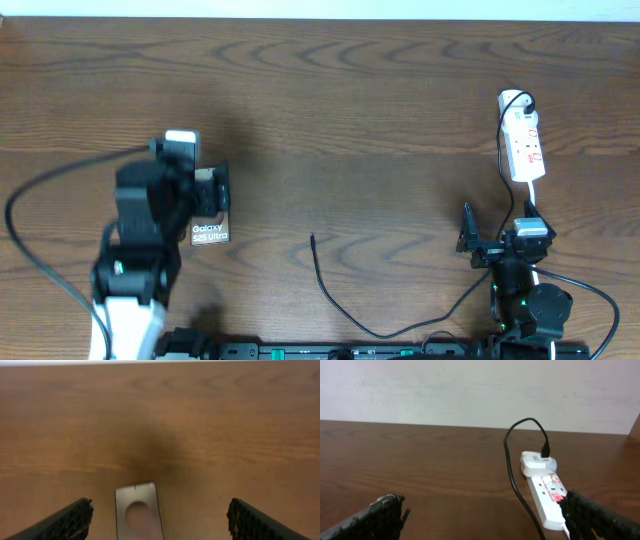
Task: Plug charger to phone and switch on socket
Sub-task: 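Move the left gripper over the silver Galaxy phone and lower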
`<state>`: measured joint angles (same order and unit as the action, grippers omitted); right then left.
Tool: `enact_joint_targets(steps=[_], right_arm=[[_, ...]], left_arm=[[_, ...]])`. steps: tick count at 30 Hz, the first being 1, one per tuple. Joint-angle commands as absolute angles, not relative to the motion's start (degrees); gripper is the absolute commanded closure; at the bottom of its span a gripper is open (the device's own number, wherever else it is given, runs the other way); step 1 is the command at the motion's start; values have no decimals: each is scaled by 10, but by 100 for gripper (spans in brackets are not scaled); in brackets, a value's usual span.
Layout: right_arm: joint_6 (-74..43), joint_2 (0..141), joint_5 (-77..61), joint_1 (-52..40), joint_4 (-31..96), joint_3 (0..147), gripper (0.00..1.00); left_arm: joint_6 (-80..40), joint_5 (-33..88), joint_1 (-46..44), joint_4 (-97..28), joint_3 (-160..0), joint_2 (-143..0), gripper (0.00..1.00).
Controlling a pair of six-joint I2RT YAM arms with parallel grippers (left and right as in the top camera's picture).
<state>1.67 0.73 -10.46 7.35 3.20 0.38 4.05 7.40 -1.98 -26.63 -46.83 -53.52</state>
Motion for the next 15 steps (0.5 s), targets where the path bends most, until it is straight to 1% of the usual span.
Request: enact_joint_targets(steps=[1,7,9,15], right_arm=[[9,8,-102,72,35,3,1],[9,8,-102,72,35,3,1],[9,8,-102,72,35,3,1],[9,8,-102,72,35,3,1]], left_arm=[[18,78,-18,-333,-574,-618,14],[-6,75,-18,-484,-715,-756,14],[-5,78,-18,-502,-726,-783,14],[-6,85,-18,-506,-726,-827,14]])
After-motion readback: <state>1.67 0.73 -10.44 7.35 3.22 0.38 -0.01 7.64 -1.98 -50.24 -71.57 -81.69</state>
